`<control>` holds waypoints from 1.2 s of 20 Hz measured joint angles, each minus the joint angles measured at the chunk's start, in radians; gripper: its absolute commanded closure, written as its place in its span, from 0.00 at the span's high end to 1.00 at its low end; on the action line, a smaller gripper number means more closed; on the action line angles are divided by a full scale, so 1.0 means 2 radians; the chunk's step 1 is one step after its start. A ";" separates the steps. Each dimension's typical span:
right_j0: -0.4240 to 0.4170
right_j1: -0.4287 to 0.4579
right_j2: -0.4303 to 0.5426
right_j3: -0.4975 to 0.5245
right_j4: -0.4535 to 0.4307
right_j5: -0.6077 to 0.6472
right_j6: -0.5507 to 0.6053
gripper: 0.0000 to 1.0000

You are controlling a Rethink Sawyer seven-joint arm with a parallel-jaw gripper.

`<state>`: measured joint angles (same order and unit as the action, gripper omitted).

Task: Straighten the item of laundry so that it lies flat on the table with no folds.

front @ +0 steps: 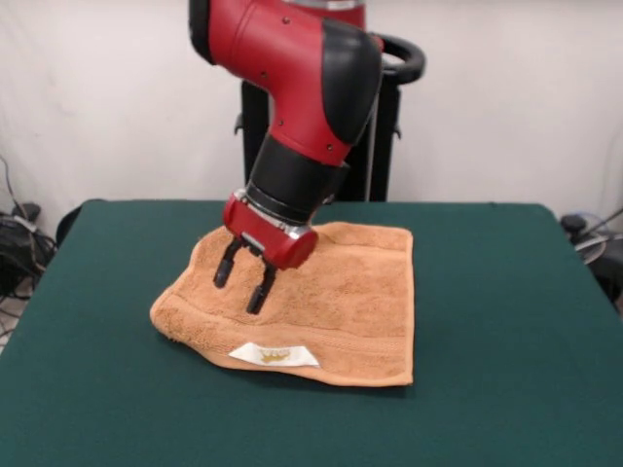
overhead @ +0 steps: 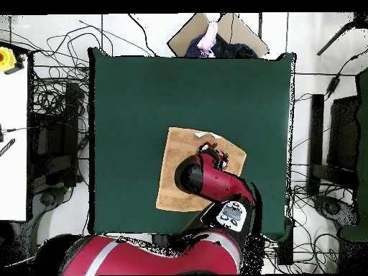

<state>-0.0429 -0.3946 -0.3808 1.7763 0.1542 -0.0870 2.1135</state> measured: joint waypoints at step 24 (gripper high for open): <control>-0.075 0.002 0.115 0.073 0.002 -0.026 0.000 1.00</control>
<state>-0.1921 -0.3913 -0.1506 1.9222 0.1587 -0.1391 2.1137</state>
